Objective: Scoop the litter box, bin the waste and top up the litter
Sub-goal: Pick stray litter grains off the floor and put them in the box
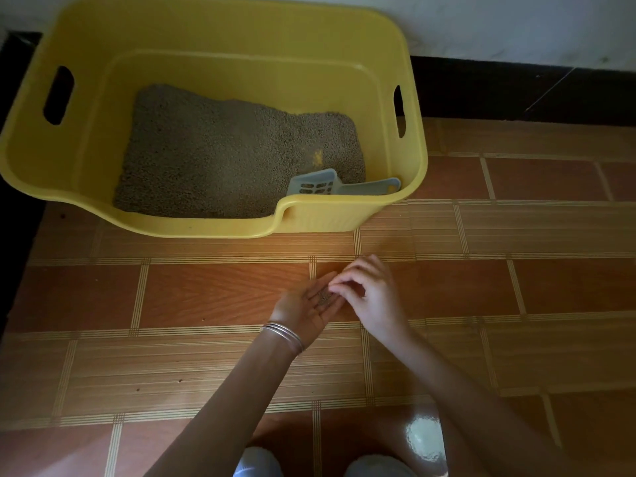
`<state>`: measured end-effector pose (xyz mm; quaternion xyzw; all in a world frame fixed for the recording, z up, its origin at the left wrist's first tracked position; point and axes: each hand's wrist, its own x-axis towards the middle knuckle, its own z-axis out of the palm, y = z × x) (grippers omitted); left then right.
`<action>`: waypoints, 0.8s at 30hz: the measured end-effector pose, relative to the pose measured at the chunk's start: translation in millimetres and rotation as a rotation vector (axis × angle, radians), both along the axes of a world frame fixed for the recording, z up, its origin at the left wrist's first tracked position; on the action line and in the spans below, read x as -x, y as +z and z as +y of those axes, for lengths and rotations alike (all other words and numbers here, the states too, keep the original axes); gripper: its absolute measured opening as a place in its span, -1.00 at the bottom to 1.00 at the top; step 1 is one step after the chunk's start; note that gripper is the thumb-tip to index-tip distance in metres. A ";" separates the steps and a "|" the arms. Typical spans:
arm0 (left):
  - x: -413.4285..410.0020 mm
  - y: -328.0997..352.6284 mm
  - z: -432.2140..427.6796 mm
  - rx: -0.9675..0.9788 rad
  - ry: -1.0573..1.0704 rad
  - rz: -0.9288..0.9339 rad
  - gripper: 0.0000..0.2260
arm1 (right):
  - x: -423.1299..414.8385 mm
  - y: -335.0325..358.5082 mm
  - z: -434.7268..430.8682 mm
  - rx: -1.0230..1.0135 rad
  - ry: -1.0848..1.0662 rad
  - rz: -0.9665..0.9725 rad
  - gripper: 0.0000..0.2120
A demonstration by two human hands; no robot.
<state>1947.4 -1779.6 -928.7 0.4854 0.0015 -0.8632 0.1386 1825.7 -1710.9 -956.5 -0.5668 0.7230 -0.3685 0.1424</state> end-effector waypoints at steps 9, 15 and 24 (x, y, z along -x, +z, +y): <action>-8.7 1.8 -10.1 -0.024 0.060 0.026 -0.70 | 46.0 -5.5 10.8 -0.131 -0.217 -0.016 -0.84; -11.8 3.1 -13.1 -0.021 0.059 0.017 -0.70 | 48.1 -15.8 0.6 -0.201 -0.144 0.048 -0.83; -13.9 1.4 -14.0 -0.029 0.011 0.002 -0.71 | 44.3 -18.8 -2.4 -0.132 -0.097 0.125 -0.76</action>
